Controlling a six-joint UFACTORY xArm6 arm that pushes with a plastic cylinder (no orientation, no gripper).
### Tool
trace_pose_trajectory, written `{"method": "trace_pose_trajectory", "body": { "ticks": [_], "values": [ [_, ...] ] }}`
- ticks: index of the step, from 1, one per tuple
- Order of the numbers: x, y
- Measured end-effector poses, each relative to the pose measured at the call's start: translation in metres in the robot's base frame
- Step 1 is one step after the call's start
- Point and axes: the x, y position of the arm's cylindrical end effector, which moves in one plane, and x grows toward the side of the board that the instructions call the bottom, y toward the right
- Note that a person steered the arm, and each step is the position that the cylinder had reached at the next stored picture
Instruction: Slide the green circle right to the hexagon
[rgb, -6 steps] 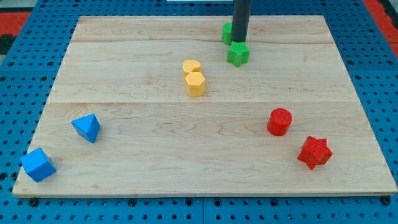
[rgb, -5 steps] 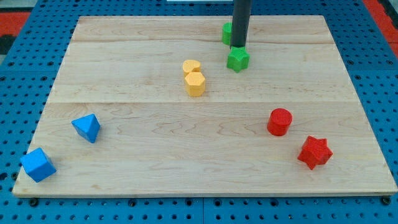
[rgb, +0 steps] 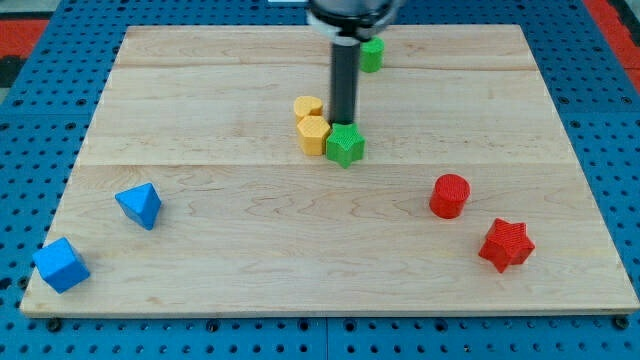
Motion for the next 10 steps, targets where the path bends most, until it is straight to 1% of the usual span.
{"method": "trace_pose_trajectory", "body": {
  "ticks": [1,2,3,4,5,7,8,9,10],
  "values": [
    [0.004,0.079],
    [0.057,0.072],
    [0.061,0.000],
    [0.051,-0.021],
    [0.036,0.049],
    [-0.077,0.136],
    [-0.128,0.144],
    [-0.141,0.078],
    [-0.134,-0.008]
  ]
}}
